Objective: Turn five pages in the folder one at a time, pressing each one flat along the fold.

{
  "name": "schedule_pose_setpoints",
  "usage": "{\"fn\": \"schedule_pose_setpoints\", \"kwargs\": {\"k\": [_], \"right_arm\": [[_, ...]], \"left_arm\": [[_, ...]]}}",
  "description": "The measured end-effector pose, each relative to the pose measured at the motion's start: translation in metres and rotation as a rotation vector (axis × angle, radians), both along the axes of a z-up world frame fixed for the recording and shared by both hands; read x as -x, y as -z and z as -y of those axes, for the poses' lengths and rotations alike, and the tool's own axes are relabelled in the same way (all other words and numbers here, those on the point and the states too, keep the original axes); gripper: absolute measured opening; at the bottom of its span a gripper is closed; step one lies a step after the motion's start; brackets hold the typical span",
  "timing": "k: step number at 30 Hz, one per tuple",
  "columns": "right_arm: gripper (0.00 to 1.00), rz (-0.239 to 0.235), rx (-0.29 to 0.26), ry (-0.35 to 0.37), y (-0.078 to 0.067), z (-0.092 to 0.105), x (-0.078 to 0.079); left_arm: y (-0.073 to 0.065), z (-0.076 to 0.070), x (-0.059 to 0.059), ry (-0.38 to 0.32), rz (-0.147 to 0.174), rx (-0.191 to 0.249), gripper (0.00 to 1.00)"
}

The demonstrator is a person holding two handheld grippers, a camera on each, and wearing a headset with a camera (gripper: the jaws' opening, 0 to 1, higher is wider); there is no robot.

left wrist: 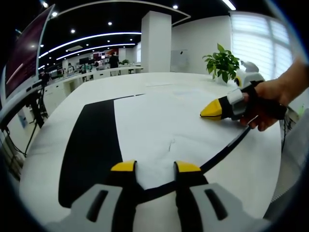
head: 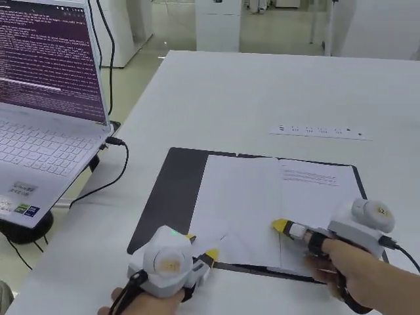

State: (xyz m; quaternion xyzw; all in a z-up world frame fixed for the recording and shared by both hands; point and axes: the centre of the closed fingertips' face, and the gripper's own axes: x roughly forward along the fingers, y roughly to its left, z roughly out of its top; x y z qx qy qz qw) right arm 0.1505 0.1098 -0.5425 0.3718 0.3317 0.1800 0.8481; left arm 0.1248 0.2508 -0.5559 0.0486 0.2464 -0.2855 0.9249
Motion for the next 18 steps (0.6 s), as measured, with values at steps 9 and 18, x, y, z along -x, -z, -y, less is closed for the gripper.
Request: {"fn": "schedule_pose_setpoints", "kwargs": {"k": [9,18], "right_arm": [[0.00,-0.015,-0.010,-0.025,0.008,-0.001,0.029],[0.00,-0.043,-0.041,-0.019,0.009,-0.006,0.058]], "left_arm": [[0.000,0.000,0.000,0.002,0.007,0.002,0.29],[0.000,-0.001,0.000,0.007,0.010,0.007,0.29]]}}
